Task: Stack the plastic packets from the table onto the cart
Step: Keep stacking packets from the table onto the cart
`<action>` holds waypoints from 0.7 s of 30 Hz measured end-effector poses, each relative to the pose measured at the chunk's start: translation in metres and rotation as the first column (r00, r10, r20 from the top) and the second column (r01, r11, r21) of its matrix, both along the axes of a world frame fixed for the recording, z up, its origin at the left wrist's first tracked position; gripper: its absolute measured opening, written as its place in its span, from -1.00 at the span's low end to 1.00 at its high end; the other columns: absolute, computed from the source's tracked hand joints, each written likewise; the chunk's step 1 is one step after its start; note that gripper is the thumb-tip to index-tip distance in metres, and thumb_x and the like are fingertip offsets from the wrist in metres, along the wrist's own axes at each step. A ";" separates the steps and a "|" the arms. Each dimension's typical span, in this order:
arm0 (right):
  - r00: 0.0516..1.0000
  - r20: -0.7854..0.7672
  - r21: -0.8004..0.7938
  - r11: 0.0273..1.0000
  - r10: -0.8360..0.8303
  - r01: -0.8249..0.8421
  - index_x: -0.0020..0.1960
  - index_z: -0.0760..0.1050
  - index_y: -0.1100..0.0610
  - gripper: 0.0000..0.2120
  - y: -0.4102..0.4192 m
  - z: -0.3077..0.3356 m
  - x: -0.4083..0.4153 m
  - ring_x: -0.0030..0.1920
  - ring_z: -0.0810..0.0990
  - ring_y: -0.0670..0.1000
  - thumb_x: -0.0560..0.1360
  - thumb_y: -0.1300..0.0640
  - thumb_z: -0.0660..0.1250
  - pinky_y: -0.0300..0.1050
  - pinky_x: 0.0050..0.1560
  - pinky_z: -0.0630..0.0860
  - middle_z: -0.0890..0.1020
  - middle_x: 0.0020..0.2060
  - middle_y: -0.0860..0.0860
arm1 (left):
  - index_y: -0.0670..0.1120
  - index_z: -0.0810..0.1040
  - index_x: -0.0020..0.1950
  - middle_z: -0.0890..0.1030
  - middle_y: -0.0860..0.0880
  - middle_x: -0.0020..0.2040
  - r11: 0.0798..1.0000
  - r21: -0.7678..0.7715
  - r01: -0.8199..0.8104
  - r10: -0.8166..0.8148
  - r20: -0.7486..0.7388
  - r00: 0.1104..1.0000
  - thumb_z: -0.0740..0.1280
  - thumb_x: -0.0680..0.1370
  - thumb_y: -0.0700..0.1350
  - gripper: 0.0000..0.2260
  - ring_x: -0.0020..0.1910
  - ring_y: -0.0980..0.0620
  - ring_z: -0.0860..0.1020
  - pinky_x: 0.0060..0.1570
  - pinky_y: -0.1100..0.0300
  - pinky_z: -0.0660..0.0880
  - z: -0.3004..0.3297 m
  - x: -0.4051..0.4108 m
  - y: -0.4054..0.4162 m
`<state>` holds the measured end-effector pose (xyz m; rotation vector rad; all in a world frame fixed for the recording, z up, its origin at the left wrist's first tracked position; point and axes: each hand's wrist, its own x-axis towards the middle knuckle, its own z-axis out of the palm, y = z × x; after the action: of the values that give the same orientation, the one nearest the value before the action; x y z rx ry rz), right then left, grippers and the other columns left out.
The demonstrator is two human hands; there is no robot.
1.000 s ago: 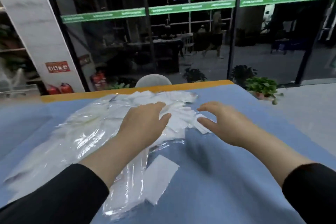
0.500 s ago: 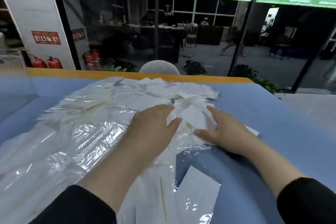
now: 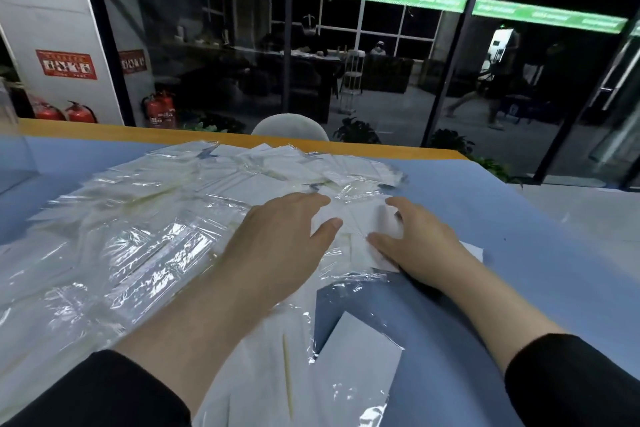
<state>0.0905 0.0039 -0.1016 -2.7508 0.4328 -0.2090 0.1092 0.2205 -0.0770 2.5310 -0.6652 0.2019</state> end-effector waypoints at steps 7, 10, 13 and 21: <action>0.939 0.343 0.322 0.936 0.022 -0.140 0.44 0.44 -0.08 -0.57 0.000 0.007 -0.004 -0.07 0.53 -0.09 0.59 0.15 0.31 -0.26 -0.03 0.44 0.56 -0.09 -0.19 | 0.11 0.54 0.40 0.60 0.21 0.25 0.942 -0.332 -0.045 0.016 -0.089 0.996 0.25 0.63 0.17 -0.63 0.19 0.21 0.54 0.13 0.29 0.39 -0.001 -0.003 -0.001; 0.867 0.496 0.593 0.748 -0.045 -0.300 0.36 0.53 -0.04 -0.61 0.003 0.016 -0.011 -0.11 0.58 -0.09 0.58 0.24 0.37 -0.14 0.08 0.54 0.61 -0.16 -0.13 | 0.07 0.60 0.33 0.64 0.21 0.08 0.867 -0.492 -0.082 -0.010 -0.182 0.983 0.29 0.61 0.19 -0.63 0.07 0.23 0.57 0.00 0.38 0.41 -0.001 -0.001 -0.002; 0.833 0.553 0.676 0.573 0.022 -0.464 0.26 0.57 0.02 -0.67 0.019 0.025 -0.023 -0.11 0.62 -0.07 0.57 0.33 0.37 -0.12 0.03 0.60 0.64 -0.18 -0.08 | 0.02 0.59 0.33 0.67 0.16 -0.06 0.804 -0.579 -0.133 -0.048 -0.285 0.957 0.35 0.55 0.23 -0.56 -0.15 0.26 0.57 -0.17 0.34 0.43 0.002 -0.002 -0.005; 0.840 0.516 0.610 0.617 0.167 -0.497 0.23 0.56 0.04 -0.74 0.023 0.033 -0.029 -0.07 0.64 -0.06 0.58 0.28 0.37 -0.20 0.06 0.56 0.69 -0.09 0.03 | -0.06 0.67 0.08 0.74 -0.08 -0.03 0.437 -0.865 -0.247 -0.243 -0.378 0.893 0.48 0.54 -0.08 -0.85 0.01 -0.18 0.69 0.09 -0.11 0.62 0.000 -0.003 -0.005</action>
<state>0.0620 0.0273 -0.0682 -1.8537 -0.1358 -0.4082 0.1059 0.2151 -0.0767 1.3990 -0.2180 -0.0530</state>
